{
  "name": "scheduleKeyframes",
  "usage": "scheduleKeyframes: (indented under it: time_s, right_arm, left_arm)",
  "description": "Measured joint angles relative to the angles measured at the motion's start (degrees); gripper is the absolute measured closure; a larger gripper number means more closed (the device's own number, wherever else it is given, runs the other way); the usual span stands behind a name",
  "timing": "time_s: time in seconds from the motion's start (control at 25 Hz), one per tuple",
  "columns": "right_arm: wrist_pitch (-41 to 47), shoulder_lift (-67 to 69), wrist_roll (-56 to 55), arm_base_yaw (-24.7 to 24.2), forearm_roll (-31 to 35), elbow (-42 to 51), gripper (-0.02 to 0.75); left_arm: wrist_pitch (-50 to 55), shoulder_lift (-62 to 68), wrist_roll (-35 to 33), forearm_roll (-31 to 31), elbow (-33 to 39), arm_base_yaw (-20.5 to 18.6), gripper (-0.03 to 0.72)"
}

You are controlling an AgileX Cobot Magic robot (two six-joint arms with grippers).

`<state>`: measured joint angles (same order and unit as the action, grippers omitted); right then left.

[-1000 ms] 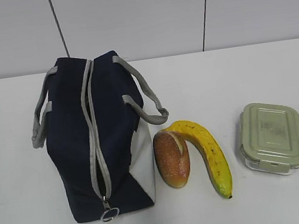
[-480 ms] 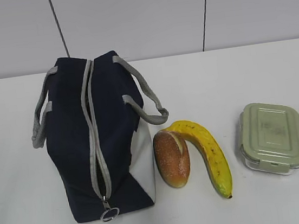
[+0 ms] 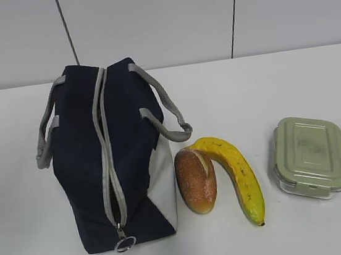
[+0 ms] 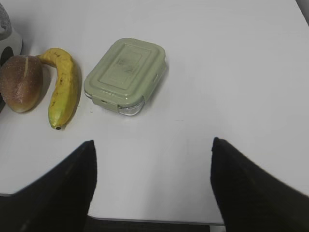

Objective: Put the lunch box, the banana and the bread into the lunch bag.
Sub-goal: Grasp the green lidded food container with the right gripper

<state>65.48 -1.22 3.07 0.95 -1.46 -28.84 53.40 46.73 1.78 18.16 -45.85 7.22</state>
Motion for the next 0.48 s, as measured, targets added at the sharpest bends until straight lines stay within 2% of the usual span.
scheduleKeyframes:
  time_s: [0.48]
  right_arm:
    - [0.0,0.0,0.0,0.0,0.0,0.0,0.193]
  left_arm:
    - [-0.7,27.3,-0.1,2.0,-20.2,8.0,0.3]
